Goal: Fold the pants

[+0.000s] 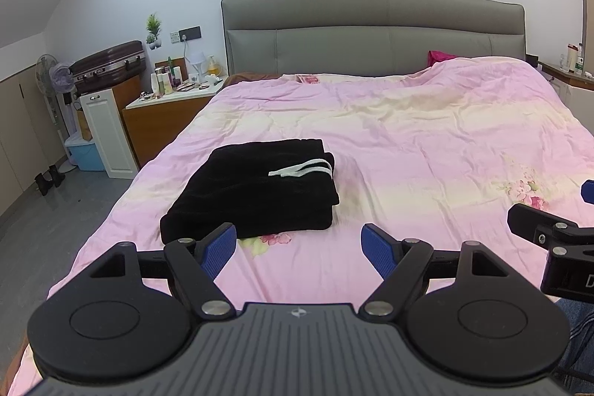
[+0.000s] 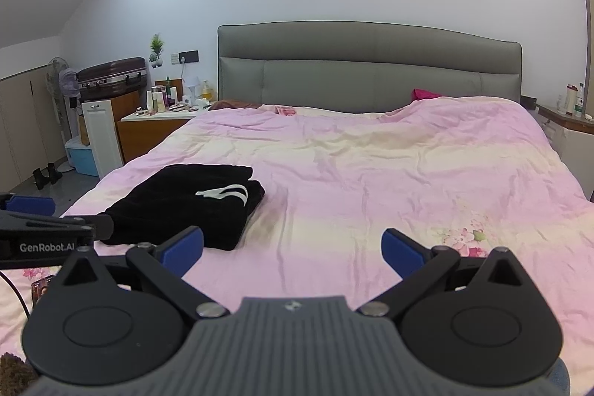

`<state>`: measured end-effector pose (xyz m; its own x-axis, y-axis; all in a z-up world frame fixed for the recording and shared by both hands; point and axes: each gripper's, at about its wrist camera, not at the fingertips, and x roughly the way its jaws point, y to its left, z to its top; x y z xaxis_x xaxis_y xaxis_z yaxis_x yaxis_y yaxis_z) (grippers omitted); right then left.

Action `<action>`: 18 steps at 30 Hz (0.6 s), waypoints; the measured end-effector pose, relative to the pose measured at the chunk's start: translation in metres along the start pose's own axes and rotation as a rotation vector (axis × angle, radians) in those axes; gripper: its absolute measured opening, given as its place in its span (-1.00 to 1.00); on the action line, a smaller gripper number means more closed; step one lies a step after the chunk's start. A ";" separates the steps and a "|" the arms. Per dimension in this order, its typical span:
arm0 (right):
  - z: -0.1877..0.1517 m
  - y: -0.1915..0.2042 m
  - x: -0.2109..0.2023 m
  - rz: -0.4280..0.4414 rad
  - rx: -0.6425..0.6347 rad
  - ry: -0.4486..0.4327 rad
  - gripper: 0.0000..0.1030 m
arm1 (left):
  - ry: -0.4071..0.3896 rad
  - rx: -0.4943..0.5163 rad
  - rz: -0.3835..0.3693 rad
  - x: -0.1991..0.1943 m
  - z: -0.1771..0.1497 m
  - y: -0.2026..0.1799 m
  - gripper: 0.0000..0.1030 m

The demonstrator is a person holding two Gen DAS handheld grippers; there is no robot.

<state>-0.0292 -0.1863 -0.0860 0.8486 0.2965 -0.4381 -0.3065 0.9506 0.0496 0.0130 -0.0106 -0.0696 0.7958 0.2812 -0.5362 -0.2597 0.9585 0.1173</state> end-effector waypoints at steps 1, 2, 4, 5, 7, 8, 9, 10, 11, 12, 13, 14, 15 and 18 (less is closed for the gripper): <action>0.000 -0.001 0.001 -0.002 0.001 0.002 0.91 | 0.000 -0.001 -0.001 0.000 0.000 0.000 0.74; 0.000 -0.001 0.001 -0.002 0.003 0.006 0.91 | 0.000 -0.001 -0.001 0.000 0.000 0.001 0.75; 0.000 -0.002 0.002 -0.001 0.006 0.010 0.91 | -0.001 -0.001 0.000 0.000 0.000 0.001 0.75; -0.001 -0.003 0.002 -0.005 0.005 0.011 0.91 | -0.001 -0.002 -0.001 0.000 0.000 0.001 0.74; -0.001 -0.004 0.004 -0.013 0.003 0.017 0.91 | -0.001 -0.002 -0.002 0.001 0.000 0.001 0.74; -0.001 -0.004 0.004 -0.015 0.005 0.018 0.91 | -0.001 -0.001 0.000 0.000 0.000 0.000 0.74; -0.001 -0.004 0.005 -0.016 0.006 0.019 0.91 | -0.001 0.000 0.000 0.001 0.000 0.001 0.74; -0.001 -0.005 0.005 -0.017 0.007 0.020 0.91 | -0.002 0.000 0.000 0.001 0.000 0.001 0.74; 0.000 -0.005 0.005 -0.017 0.009 0.021 0.91 | -0.002 0.000 -0.001 0.001 0.000 0.001 0.74; 0.000 -0.005 0.005 -0.017 0.011 0.021 0.91 | -0.002 0.000 -0.001 0.001 0.000 0.001 0.74; 0.000 -0.006 0.006 -0.018 0.013 0.021 0.91 | -0.003 0.001 -0.001 0.001 0.000 0.001 0.74; -0.001 -0.007 0.006 -0.019 0.014 0.021 0.91 | -0.004 0.003 -0.002 0.001 0.000 0.001 0.74; -0.001 -0.007 0.006 -0.021 0.014 0.020 0.91 | -0.004 0.002 -0.001 0.001 0.000 0.001 0.75; -0.001 -0.006 0.006 -0.025 0.015 0.018 0.91 | -0.002 0.003 -0.002 0.001 0.001 0.001 0.74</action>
<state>-0.0232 -0.1908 -0.0901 0.8477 0.2714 -0.4558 -0.2789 0.9589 0.0524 0.0138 -0.0094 -0.0691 0.7973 0.2791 -0.5351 -0.2561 0.9593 0.1188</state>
